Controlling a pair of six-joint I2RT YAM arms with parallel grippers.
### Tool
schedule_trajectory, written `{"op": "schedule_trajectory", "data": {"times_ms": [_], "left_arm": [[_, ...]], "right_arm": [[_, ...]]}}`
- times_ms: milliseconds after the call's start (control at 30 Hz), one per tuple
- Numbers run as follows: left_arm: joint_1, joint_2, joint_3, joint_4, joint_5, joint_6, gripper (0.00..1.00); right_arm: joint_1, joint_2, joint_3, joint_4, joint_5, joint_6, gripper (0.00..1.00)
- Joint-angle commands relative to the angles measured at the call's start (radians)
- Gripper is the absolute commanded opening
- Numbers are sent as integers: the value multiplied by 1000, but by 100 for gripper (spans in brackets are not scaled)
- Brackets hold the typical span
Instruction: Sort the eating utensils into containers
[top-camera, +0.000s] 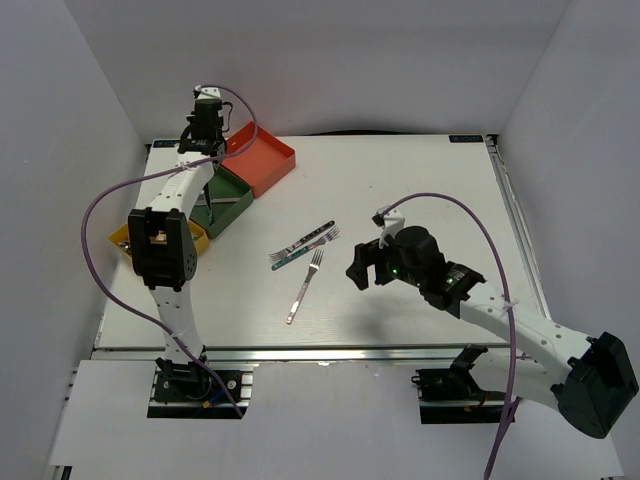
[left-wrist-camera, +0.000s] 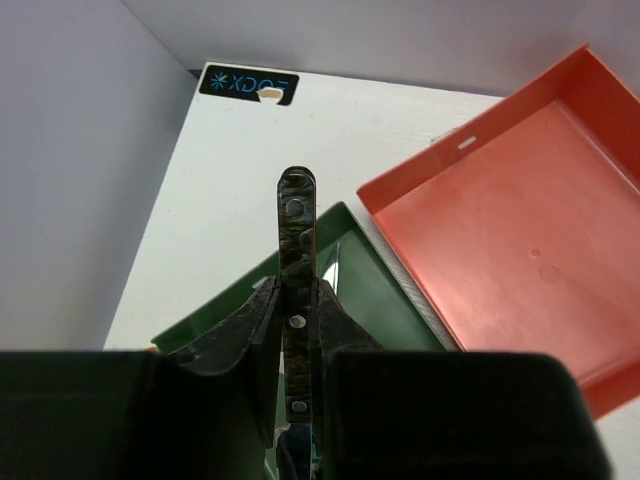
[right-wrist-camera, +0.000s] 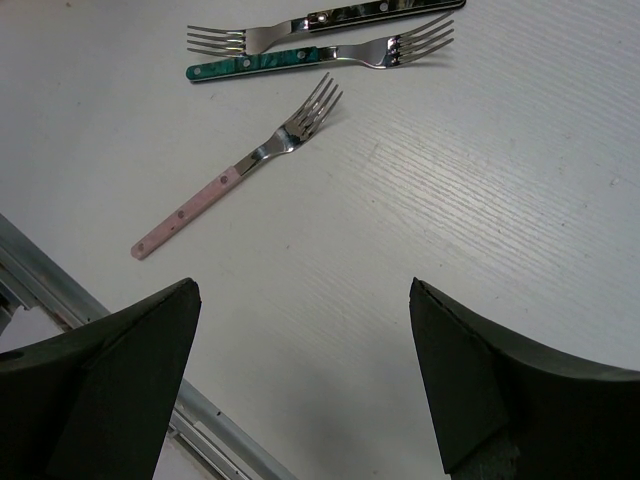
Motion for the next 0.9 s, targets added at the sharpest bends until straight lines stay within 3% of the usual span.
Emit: {"op": "schedule_trajectory", "data": {"times_ms": [0, 200, 500, 667, 700, 733, 867], "left_arm": [[10, -8, -23, 67, -23, 44, 0], [22, 43, -65, 100, -76, 27, 0], [22, 37, -25, 71, -45, -3, 65], [16, -66, -31, -3, -17, -77, 79], [13, -93, -41, -17, -11, -101, 85], [8, -122, -52, -37, 4, -149, 98], [-73, -262, -113, -205, 151, -264, 98]], "right_arm": [[-6, 11, -1, 69, -14, 5, 89], [-6, 0, 1, 63, -14, 3, 89], [-4, -21, -4, 31, -40, 8, 89], [-4, -29, -10, 32, -26, 8, 89], [-6, -27, -8, 31, 1, 11, 89], [-6, -27, -8, 31, 35, 20, 89], [-6, -18, -2, 25, 86, 80, 89]]}}
